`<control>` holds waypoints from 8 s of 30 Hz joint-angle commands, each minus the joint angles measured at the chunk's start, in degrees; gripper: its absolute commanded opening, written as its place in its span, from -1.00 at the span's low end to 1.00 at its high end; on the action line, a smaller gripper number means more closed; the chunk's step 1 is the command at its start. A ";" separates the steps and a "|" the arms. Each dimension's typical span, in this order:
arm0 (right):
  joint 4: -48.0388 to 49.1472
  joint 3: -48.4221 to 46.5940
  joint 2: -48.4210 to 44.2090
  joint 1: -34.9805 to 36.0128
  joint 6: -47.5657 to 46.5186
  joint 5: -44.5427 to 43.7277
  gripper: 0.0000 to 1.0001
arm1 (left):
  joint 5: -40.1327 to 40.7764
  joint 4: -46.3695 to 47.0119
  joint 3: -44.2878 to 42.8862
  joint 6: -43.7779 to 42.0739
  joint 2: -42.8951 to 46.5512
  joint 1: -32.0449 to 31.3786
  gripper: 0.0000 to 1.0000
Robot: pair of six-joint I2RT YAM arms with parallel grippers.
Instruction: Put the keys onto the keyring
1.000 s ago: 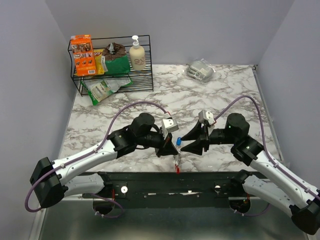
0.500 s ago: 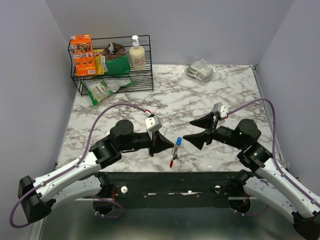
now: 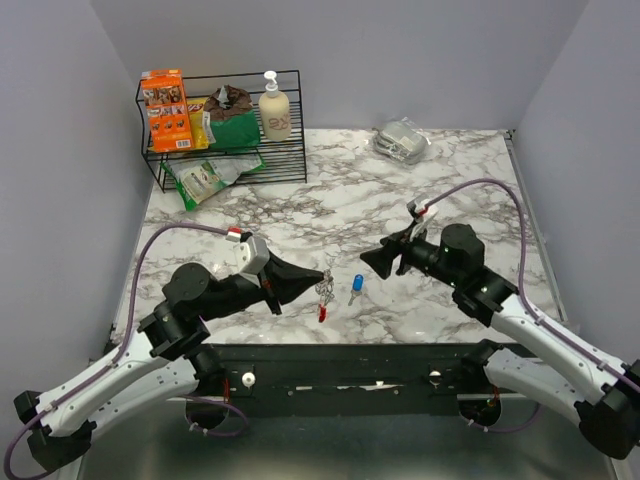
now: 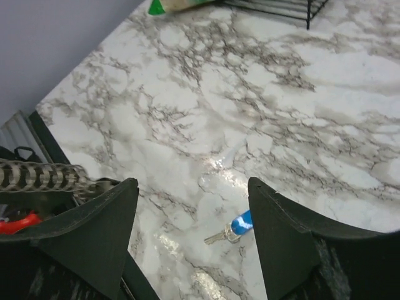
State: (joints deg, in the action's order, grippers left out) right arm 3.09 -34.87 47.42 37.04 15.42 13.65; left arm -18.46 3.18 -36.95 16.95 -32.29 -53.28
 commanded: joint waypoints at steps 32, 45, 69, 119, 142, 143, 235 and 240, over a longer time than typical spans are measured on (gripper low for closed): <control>-18.56 -13.82 46.18 10.60 1.28 -16.99 -0.22 | 4.22 -4.32 -2.60 -0.95 5.66 -0.25 -1.00; -18.12 -12.68 39.34 10.69 -0.92 -15.06 -0.99 | 4.92 -6.34 -2.69 -1.57 5.75 -0.25 -1.00; -16.36 -12.94 40.64 10.78 -6.63 -11.19 0.07 | 4.31 -6.79 -0.67 -1.75 5.05 -0.25 -1.00; -18.65 -14.61 32.66 10.69 -7.86 -14.01 -0.99 | 4.48 -10.74 -0.40 -4.20 4.87 -0.25 -1.00; -17.07 -13.90 -0.92 10.78 -29.31 22.29 -0.99 | -7.55 -6.71 -1.55 -3.95 -1.37 -0.25 -1.00; -16.98 -14.25 -1.19 10.69 -29.48 23.25 -0.99 | -7.99 -5.91 -1.20 -3.59 -1.54 -0.25 -1.00; -15.75 -19.88 4.44 10.69 -32.91 35.39 -0.99 | -25.40 -2.74 -7.87 4.85 -14.64 -0.25 -1.00; -16.45 -20.67 4.96 10.78 -33.79 35.66 -0.99 | -26.54 -3.09 -8.23 5.02 -15.17 -0.25 -1.00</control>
State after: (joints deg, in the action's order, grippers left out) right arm -13.13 -53.32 51.77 47.70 -15.73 50.33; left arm -39.18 0.12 -42.74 21.06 -47.46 -53.21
